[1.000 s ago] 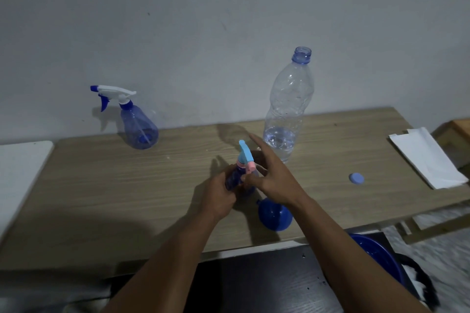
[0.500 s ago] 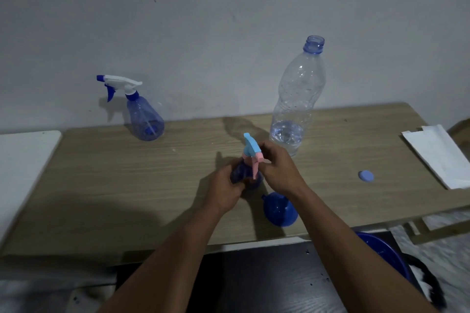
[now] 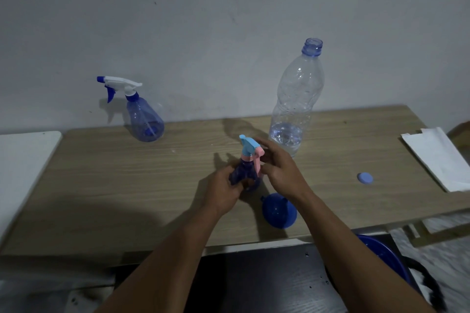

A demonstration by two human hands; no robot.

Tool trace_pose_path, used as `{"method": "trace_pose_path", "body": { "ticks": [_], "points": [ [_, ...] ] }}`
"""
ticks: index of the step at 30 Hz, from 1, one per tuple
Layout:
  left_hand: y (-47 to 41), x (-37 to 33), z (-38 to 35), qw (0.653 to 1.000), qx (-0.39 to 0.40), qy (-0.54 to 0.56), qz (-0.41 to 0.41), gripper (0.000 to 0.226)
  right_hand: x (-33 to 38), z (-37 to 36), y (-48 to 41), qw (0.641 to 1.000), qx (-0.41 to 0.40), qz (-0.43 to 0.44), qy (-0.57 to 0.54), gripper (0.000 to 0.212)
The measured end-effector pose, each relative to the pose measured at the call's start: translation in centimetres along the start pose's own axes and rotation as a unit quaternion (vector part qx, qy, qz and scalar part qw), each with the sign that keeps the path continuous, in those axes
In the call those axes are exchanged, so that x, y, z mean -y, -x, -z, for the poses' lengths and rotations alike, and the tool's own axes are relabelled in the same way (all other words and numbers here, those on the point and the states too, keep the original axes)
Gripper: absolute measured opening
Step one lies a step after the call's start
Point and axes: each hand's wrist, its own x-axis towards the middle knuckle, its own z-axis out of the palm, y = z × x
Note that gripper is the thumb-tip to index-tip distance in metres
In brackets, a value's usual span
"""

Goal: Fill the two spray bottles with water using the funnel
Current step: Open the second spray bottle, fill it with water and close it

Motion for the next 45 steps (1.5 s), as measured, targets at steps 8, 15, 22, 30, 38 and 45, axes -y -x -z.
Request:
{"method": "trace_pose_path", "body": {
  "ticks": [8,15,22,30,38,45],
  "points": [
    [0.1,-0.3,0.2,0.999,-0.002,-0.03,-0.01,0.051,1.1,0.4,0.5,0.996,0.062,0.036,0.058,0.075],
    [-0.3,0.4,0.5,0.997,0.002,-0.069,-0.032,0.041,1.7,0.6,-0.2,0.99,0.048,0.023,0.131,0.082],
    [-0.7,1.2,0.4,0.998,-0.011,-0.063,-0.017,0.032,1.7,-0.4,-0.4,0.99,0.025,0.052,0.126,0.073],
    [-0.7,0.3,0.0,1.0,0.002,-0.01,0.003,0.033,3.7,-1.3,0.2,0.991,-0.075,0.079,0.074,0.071],
    [-0.3,-1.3,-0.1,0.999,-0.033,-0.019,-0.003,0.017,10.3,-1.6,1.1,0.982,-0.145,0.105,0.057,0.068],
    [0.2,-2.0,-0.3,0.996,-0.02,0.009,0.082,0.014,13.5,1.9,1.8,0.96,-0.188,0.114,0.173,0.068]
  ]
}}
